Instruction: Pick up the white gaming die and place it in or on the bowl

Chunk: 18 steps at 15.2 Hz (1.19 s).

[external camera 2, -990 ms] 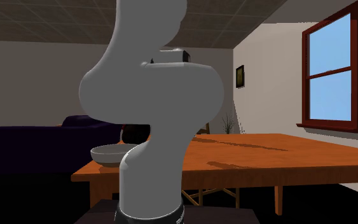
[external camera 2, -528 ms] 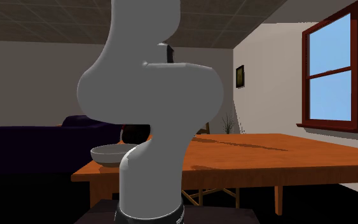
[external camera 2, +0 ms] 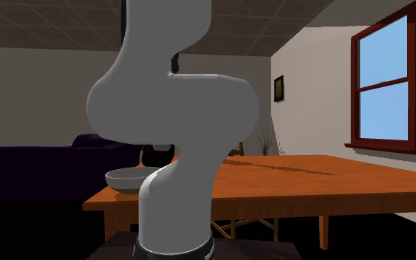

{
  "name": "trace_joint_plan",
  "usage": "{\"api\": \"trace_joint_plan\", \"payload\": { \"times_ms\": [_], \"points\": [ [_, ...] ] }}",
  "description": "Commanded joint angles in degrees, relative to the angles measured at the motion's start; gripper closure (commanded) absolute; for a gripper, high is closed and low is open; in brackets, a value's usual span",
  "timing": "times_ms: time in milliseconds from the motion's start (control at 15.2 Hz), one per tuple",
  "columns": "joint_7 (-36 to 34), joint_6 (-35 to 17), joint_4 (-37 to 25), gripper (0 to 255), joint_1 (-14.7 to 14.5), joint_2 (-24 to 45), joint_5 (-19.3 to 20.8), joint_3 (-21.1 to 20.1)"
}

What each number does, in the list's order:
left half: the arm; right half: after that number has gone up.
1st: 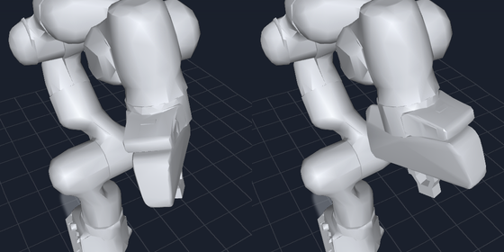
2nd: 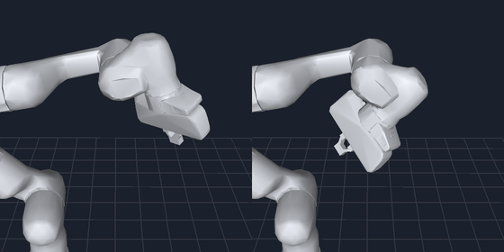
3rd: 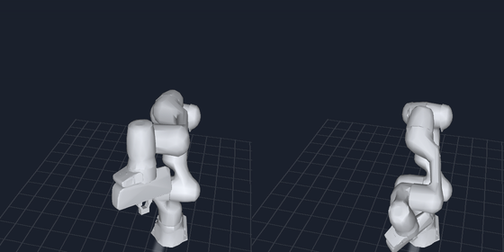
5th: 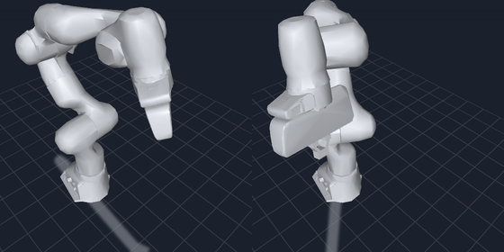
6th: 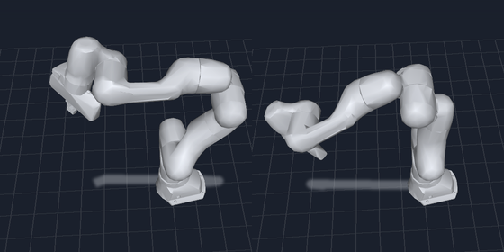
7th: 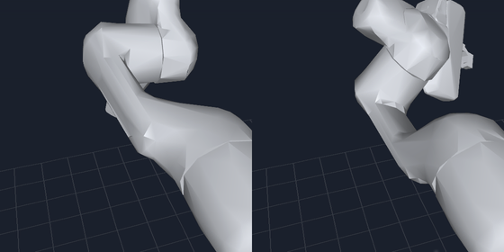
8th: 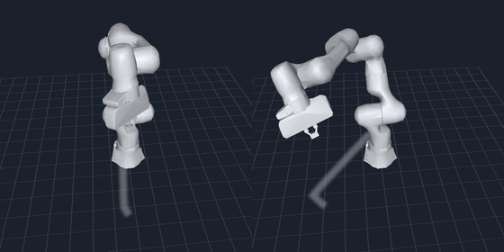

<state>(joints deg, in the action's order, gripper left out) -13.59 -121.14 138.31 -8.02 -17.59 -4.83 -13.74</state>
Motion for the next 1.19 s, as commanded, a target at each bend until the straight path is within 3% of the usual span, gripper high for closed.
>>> {"api": "trace_joint_plan", "payload": {
  "times_ms": [0,330,1122],
  "points": [
    [-2.9,0.4,0.8,255,-1.5,-1.3,-1.0,-2.0],
    [-9.0,1.0,1.5,255,-4.7,-3.0,-3.2,-6.4],
    [-9.9,-9.4,6.9,255,-4.5,2.2,-2.6,-7.8]
  ]
}}
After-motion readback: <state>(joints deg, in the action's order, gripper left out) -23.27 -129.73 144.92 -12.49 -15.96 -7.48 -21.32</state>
